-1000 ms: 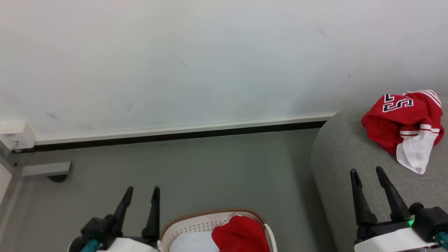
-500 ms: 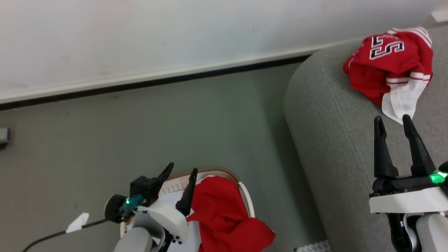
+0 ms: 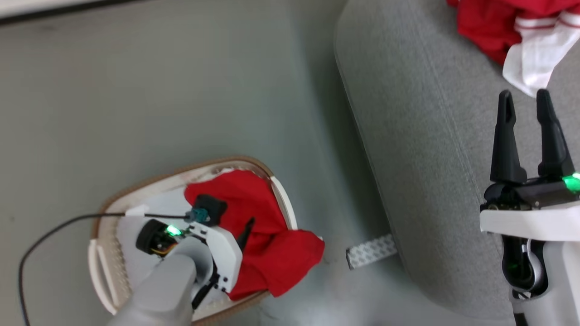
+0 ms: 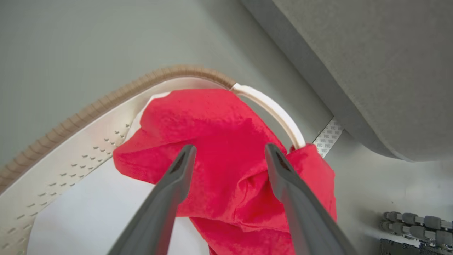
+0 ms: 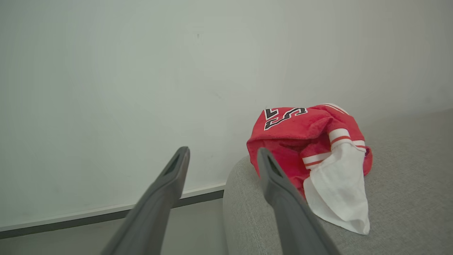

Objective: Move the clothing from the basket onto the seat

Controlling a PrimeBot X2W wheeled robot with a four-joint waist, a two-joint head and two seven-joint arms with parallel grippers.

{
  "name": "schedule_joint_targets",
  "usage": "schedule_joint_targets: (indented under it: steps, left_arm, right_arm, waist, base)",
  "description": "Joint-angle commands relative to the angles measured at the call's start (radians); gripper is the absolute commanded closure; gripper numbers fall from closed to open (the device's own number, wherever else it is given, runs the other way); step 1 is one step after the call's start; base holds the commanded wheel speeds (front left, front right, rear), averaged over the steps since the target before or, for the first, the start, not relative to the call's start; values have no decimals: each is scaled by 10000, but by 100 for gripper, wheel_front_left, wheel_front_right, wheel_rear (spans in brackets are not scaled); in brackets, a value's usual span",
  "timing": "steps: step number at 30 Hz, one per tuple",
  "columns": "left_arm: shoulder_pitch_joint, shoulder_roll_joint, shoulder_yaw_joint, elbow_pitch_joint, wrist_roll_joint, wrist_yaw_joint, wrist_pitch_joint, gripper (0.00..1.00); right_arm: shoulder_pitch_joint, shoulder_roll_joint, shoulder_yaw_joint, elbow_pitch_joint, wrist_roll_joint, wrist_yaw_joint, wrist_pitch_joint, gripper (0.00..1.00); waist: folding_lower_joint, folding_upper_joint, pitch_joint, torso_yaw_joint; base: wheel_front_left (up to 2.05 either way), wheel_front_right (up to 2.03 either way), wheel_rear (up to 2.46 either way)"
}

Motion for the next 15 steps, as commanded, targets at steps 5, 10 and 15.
schedule_joint_targets:
  steps: [5, 10, 15]
  left_arm:
    - [-835, 513, -1087, 822, -901, 24, 777, 0]
    - [-1415, 834, -1759, 1551, -1259, 24, 1491, 0]
    - [-1929, 1107, -2024, 2224, -1383, 25, 2017, 0]
  right_arm:
    - [-421, 144, 46, -308, 180, -18, 6, 0]
    - [-569, 172, 241, -372, 444, -18, 6, 0]
    - [-575, 176, 341, -449, 767, -20, 6, 0]
  waist:
    - [-3, 0, 1815, -787]
    - [-3, 0, 2482, -1124]
    - [-3, 0, 2940, -1385]
  base:
    - [0, 0, 0]
    - [0, 0, 0]
    - [0, 0, 0]
